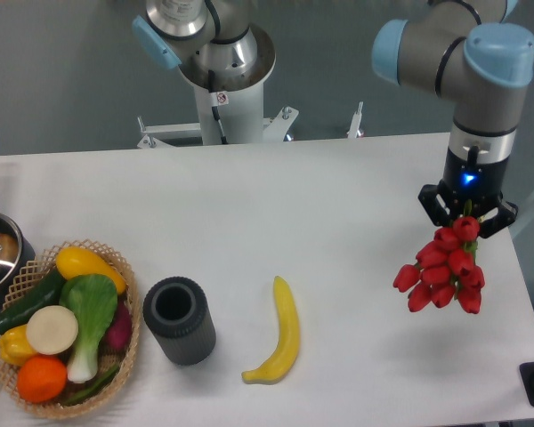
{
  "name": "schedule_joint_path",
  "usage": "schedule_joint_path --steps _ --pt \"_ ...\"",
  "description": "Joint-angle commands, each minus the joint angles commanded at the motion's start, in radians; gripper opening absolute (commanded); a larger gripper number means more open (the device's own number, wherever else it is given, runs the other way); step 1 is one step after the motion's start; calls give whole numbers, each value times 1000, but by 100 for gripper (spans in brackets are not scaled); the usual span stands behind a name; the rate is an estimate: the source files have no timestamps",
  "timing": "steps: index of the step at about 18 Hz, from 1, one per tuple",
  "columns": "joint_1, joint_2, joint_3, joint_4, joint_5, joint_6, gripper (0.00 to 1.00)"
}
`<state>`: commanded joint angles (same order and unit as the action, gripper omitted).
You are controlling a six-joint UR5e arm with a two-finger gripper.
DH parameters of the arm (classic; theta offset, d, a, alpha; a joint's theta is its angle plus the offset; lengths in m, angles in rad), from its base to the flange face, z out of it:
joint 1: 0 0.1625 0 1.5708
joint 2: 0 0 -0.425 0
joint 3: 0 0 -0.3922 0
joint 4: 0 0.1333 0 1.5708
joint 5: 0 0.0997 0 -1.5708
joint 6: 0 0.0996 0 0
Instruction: Place the flowers on the table
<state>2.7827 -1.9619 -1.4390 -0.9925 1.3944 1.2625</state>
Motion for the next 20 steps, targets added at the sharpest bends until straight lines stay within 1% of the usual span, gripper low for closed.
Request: schedule_joint_path --steps 3,5,9,12,13,15,16,18,19,20 --pt "-26 -3 -4 -2 35 -2 0" --pt "-45 -15 -9 1 43 -12 3" --pt "-49 -15 -32 -2 46 -27 4" --pt "-63 -17 -78 11 72 -71 4" --pt "-81 -23 -80 11 77 -72 4" --pt "-110 -60 -81 14 78 -121 6" --pt "-120 -72 -78 14 77 -129 9" --pt "-140 -78 -83 17 77 -132 23" --pt "-144 -78 -90 17 75 -132 35" --pt "-146 -78 -97 17 72 -132 39"
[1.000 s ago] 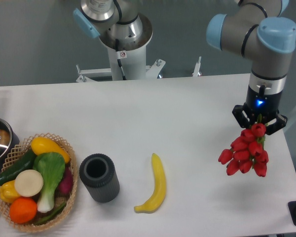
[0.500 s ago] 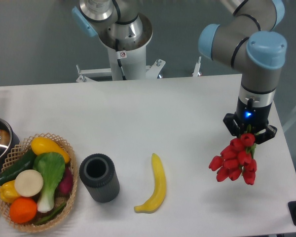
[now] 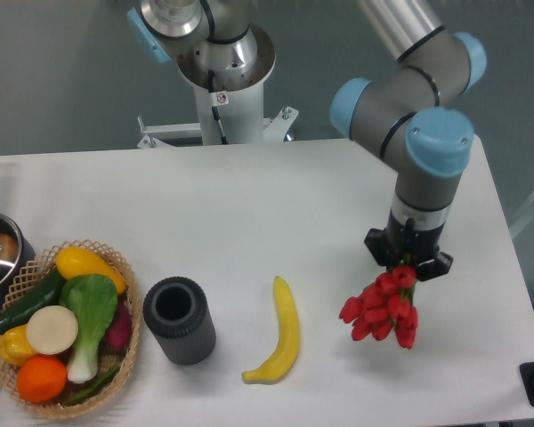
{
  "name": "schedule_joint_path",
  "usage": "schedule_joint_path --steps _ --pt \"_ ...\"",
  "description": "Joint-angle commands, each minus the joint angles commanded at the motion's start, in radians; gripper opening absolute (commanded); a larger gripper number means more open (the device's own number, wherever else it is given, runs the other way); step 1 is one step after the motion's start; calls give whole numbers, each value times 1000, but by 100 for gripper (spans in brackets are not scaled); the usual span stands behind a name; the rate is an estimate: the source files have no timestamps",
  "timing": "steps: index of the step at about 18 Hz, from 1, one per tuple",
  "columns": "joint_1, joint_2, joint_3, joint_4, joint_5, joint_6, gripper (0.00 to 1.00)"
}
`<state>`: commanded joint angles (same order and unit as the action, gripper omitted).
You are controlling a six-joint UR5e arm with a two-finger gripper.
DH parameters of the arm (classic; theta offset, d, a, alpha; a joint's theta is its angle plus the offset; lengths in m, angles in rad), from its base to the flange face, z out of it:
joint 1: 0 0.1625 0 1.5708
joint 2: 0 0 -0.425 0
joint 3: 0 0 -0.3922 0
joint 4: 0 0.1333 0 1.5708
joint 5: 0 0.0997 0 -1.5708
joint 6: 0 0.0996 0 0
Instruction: Place the flowers on the table
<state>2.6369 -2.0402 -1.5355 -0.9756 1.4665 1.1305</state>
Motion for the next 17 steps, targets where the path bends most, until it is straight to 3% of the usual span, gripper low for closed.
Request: schedule_joint_path --steps 3,4,5,8,17 --pt "0 5 -3 -2 -6 -2 50" --pt "2 8 -8 5 -5 2 85" --pt "5 12 -18 8 -2 3 100" --pt "17 17 -20 11 -2 8 100" --pt "169 61 -11 12 -114 95 100"
